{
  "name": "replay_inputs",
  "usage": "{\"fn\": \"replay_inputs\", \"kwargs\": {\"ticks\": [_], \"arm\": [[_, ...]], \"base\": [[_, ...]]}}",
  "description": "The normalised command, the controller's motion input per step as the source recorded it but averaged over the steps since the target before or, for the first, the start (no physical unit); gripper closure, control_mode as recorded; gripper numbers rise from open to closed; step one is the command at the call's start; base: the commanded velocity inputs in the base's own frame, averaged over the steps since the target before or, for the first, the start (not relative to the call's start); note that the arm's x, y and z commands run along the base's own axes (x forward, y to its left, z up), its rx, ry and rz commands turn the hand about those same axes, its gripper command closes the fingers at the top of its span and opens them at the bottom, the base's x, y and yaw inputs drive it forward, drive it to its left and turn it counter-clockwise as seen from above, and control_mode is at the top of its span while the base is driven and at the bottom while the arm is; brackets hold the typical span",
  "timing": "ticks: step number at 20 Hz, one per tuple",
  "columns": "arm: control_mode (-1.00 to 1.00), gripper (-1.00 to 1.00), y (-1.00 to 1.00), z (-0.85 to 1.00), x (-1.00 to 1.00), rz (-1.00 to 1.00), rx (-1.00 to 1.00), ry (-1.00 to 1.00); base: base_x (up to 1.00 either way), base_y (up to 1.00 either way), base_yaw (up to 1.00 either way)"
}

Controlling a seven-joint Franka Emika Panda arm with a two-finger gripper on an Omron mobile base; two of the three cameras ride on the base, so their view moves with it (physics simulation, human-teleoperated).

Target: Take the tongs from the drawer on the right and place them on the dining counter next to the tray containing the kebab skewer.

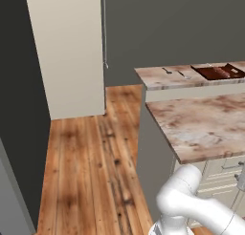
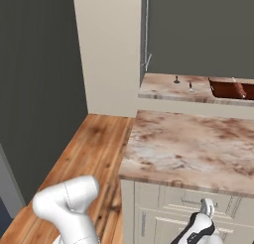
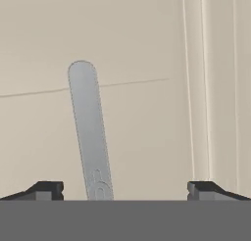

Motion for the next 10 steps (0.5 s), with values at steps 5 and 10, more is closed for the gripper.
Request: {"fn": "replay_inputs", "kwargs": {"ticks": [5, 10], "arm": [[-1.0, 1.0, 0.0, -0.16, 0.59, 0.0, 0.05, -0.09], [-1.0, 1.0, 0.0, -0.13, 0.57, 0.0, 0.05, -0.09]], "base": [[0.0, 0.0, 0.0], [0.0, 0.0, 0.0]]}}
